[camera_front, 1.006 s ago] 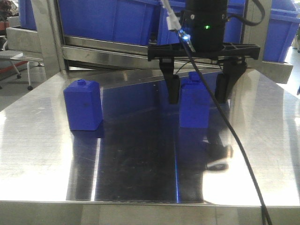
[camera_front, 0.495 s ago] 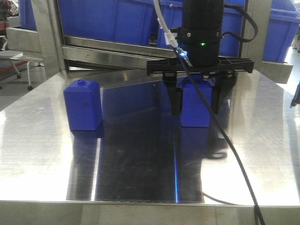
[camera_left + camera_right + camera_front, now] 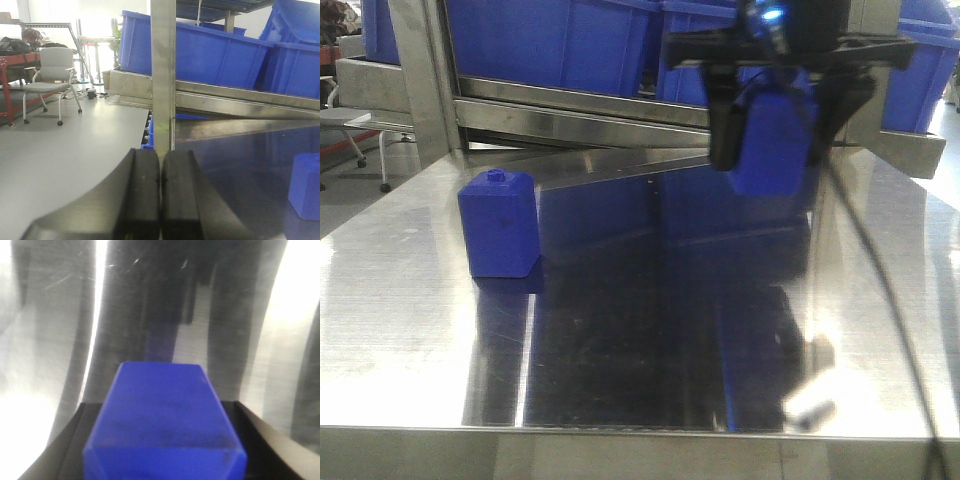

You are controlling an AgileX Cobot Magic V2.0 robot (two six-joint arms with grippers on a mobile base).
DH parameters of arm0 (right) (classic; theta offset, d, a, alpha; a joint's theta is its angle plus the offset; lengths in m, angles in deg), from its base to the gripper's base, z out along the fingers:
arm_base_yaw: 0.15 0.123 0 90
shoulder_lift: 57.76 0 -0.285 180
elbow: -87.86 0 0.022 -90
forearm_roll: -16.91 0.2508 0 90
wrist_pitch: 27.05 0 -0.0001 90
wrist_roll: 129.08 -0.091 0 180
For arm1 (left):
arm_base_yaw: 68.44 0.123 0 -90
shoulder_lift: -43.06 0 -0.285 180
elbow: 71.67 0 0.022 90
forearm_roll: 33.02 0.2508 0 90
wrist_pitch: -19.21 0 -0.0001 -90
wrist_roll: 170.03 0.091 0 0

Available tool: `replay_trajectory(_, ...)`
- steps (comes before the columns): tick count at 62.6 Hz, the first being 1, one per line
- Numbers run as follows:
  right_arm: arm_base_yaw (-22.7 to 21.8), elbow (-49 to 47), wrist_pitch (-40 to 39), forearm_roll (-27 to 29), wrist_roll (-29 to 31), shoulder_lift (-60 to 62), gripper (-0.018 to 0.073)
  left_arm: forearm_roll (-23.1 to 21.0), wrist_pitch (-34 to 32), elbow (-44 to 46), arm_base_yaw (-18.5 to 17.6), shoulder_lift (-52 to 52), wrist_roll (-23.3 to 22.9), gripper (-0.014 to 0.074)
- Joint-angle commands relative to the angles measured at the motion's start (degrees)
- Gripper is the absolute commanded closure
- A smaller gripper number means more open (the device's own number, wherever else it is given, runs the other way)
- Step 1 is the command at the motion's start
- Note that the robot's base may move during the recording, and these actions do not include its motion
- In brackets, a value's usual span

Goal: Pick and sort blue part to right shelf
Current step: 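Lift the blue part off the table with the right gripper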

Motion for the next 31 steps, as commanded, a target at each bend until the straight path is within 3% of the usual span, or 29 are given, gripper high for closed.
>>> replay_trajectory(1,-2.39,5.62,-7.71,-1.25,5.30,8.76,0.0131,0.02,-4.56,-1.33,-0.02,-1.22,-0.58,0.0473)
replay_trajectory(18,-12.86,26.60,-25.31,3.70,14.45,25.94,0.0131,0.02,-4.56,-1.33,-0.02,-1.22,-0.58,0.0473)
replay_trajectory(31,-21.04,38.00,-33.08,4.93,18.76,36.69,0.0131,0.02,-4.56,-1.33,-0.02,-1.22,-0.58,0.0473)
